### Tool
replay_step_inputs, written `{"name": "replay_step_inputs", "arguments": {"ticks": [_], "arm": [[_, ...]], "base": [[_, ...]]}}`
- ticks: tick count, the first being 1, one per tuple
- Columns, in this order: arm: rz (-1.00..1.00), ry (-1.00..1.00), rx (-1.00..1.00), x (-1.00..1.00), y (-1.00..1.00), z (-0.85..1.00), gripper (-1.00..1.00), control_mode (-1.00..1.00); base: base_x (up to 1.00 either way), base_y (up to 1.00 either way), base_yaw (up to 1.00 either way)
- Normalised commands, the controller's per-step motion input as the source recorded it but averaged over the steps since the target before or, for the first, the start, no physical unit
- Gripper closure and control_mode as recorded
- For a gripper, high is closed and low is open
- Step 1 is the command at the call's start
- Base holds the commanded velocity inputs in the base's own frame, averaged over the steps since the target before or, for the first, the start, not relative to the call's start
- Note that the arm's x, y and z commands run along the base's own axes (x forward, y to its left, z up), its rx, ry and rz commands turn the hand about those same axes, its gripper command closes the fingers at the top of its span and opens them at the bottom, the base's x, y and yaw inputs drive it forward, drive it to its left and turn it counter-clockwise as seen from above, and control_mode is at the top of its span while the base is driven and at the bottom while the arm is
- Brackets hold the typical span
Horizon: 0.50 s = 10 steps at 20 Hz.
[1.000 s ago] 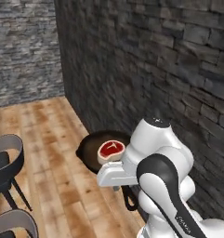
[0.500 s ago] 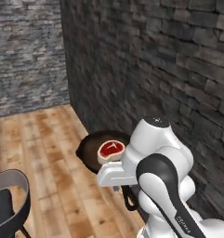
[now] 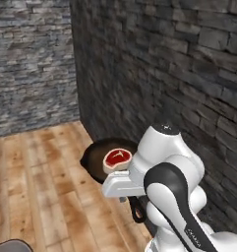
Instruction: Pick up the pan with the steak in it and place it on the dining table. Then place the steak on the plate.
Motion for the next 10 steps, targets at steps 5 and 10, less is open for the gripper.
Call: {"name": "replay_step_inputs", "arguments": {"ticks": [5, 10], "arm": [[0.0, 0.0, 0.0, 0.0, 0.0, 0.0, 1.0, 1.0], [0.0, 0.0, 0.0, 0.0, 0.0, 0.0, 1.0, 1.0]], "base": [[1.0, -0.06, 0.01], [1.0, -0.02, 0.04]]}}
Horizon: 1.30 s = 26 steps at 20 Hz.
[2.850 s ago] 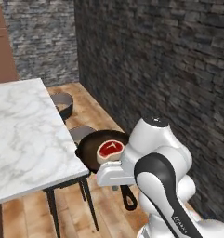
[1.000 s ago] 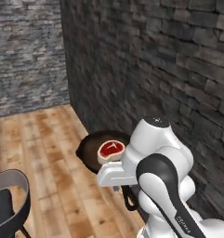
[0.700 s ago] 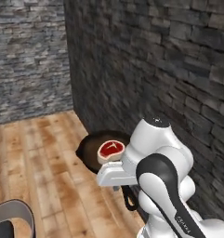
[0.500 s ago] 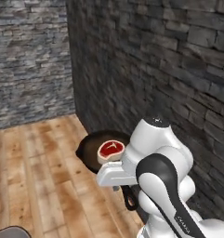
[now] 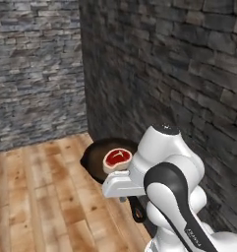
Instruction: Pick up the pan with the steak in it and place it on the dining table. Then place the steak on the plate.
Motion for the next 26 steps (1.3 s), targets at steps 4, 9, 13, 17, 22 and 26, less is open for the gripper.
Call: {"name": "replay_step_inputs", "arguments": {"ticks": [4, 9, 13, 17, 22, 26], "arm": [[0.0, 0.0, 0.0, 0.0, 0.0, 0.0, 1.0, 1.0], [0.0, 0.0, 0.0, 0.0, 0.0, 0.0, 1.0, 1.0], [0.0, 0.0, 0.0, 0.0, 0.0, 0.0, 1.0, 1.0], [0.0, 0.0, 0.0, 0.0, 0.0, 0.0, 1.0, 1.0], [0.0, 0.0, 0.0, 0.0, 0.0, 0.0, 1.0, 1.0], [0.0, 0.0, 0.0, 0.0, 0.0, 0.0, 1.0, 1.0]], "base": [[1.0, -0.04, 0.04], [1.0, 0.0, 0.02], [1.0, -0.06, 0.03], [0.67, -0.13, 0.26], [0.0, 0.0, 0.5], [0.0, 0.0, 0.5]]}}
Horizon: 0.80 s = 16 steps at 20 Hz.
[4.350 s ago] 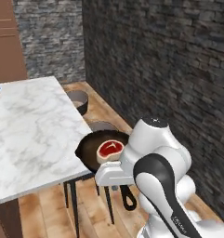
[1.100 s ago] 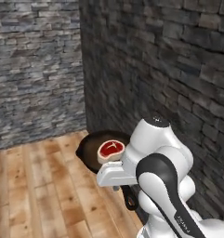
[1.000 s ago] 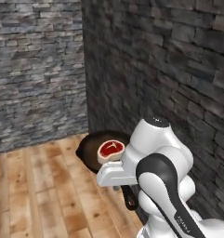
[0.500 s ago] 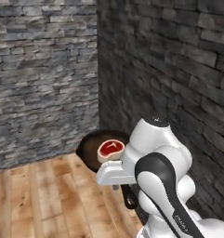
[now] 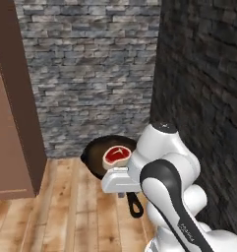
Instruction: Pick up the pan with the steak in it and place it on the dining table. Then place the steak on the plate.
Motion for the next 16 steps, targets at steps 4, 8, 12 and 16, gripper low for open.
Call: {"name": "replay_step_inputs", "arguments": {"ticks": [4, 8, 12, 16], "arm": [[0.0, 0.0, 0.0, 0.0, 0.0, 0.0, 1.0, 1.0], [0.0, 0.0, 0.0, 0.0, 0.0, 0.0, 1.0, 1.0], [0.0, 0.0, 0.0, 0.0, 0.0, 0.0, 1.0, 1.0], [0.0, 0.0, 0.0, 0.0, 0.0, 0.0, 1.0, 1.0]], "base": [[0.0, 0.0, 0.5], [0.0, 0.0, 0.5], [0.0, 0.0, 0.5], [0.0, 0.0, 0.5]]}}
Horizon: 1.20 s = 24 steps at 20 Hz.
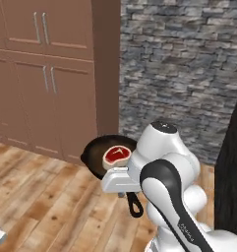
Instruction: Pick up the pan with the steak in it and place it on the dining table. Then place the steak on the plate.
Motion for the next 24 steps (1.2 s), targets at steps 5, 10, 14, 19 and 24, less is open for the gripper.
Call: {"name": "replay_step_inputs", "arguments": {"ticks": [5, 10, 14, 19, 24], "arm": [[0.0, 0.0, 0.0, 0.0, 0.0, 0.0, 1.0, 1.0], [0.0, 0.0, 0.0, 0.0, 0.0, 0.0, 1.0, 1.0], [0.0, 0.0, 0.0, 0.0, 0.0, 0.0, 1.0, 1.0], [0.0, 0.0, 0.0, 0.0, 0.0, 0.0, 1.0, 1.0], [0.0, 0.0, 0.0, 0.0, 0.0, 0.0, 1.0, 1.0]], "base": [[-0.01, 0.0, 0.5], [-0.03, 0.0, 0.5], [-0.04, 0.0, 0.5], [-0.03, 0.0, 0.5], [0.16, -0.14, 0.21]]}}
